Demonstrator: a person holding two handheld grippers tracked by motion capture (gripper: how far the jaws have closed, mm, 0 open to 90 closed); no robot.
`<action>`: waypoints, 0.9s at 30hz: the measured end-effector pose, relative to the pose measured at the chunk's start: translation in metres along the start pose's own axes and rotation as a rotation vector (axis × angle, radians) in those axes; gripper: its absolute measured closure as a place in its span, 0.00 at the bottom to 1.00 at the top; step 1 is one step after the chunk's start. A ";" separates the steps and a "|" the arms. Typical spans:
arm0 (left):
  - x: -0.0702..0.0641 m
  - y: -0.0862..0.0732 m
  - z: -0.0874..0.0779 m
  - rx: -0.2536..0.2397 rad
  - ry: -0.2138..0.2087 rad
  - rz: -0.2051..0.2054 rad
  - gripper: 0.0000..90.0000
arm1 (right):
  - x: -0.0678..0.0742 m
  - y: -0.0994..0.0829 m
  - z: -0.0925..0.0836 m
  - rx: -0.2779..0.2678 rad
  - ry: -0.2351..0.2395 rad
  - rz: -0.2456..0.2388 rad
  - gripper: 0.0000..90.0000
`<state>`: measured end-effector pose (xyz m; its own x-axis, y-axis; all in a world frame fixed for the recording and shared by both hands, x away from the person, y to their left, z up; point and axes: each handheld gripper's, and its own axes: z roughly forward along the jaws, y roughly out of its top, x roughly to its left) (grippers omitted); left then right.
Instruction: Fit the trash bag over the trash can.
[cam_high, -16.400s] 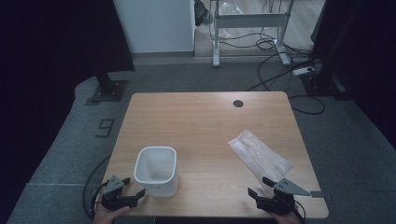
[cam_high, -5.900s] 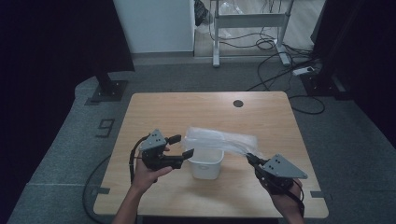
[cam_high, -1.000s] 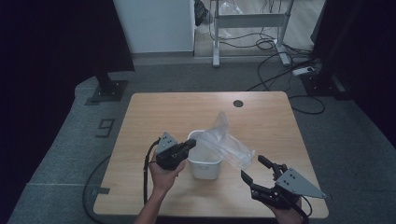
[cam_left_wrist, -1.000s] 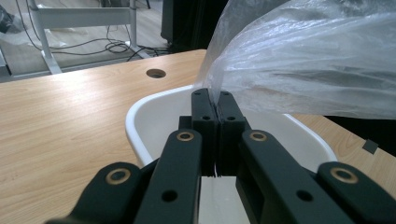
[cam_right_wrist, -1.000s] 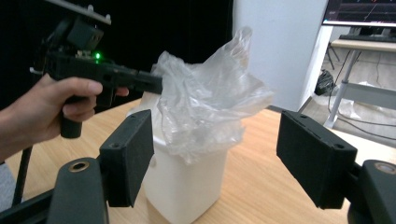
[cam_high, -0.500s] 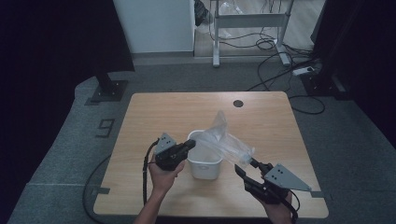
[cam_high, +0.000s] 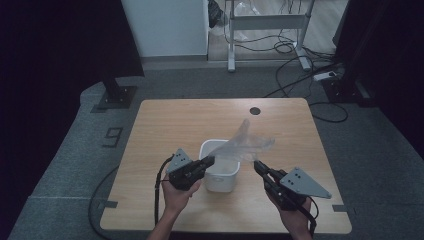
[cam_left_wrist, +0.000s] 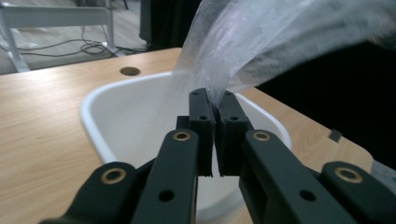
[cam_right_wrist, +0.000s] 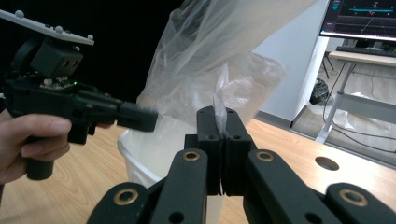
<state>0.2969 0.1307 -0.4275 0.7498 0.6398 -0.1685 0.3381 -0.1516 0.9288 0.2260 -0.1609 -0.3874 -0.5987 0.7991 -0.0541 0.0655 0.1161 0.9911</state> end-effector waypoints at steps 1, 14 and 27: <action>-0.002 -0.001 0.001 0.017 0.000 0.024 0.79 | 0.001 0.001 0.002 0.005 -0.001 -0.010 0.98; -0.004 0.013 -0.020 -0.054 0.054 0.047 0.44 | 0.000 -0.003 0.015 0.045 0.011 -0.014 0.98; -0.007 0.012 -0.006 -0.024 0.038 0.105 0.83 | -0.001 -0.006 0.022 0.064 0.024 -0.015 0.98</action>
<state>0.2930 0.1288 -0.4130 0.7583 0.6494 -0.0573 0.2447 -0.2021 0.9483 0.2442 -0.1492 -0.3955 -0.6187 0.7829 -0.0656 0.1070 0.1667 0.9802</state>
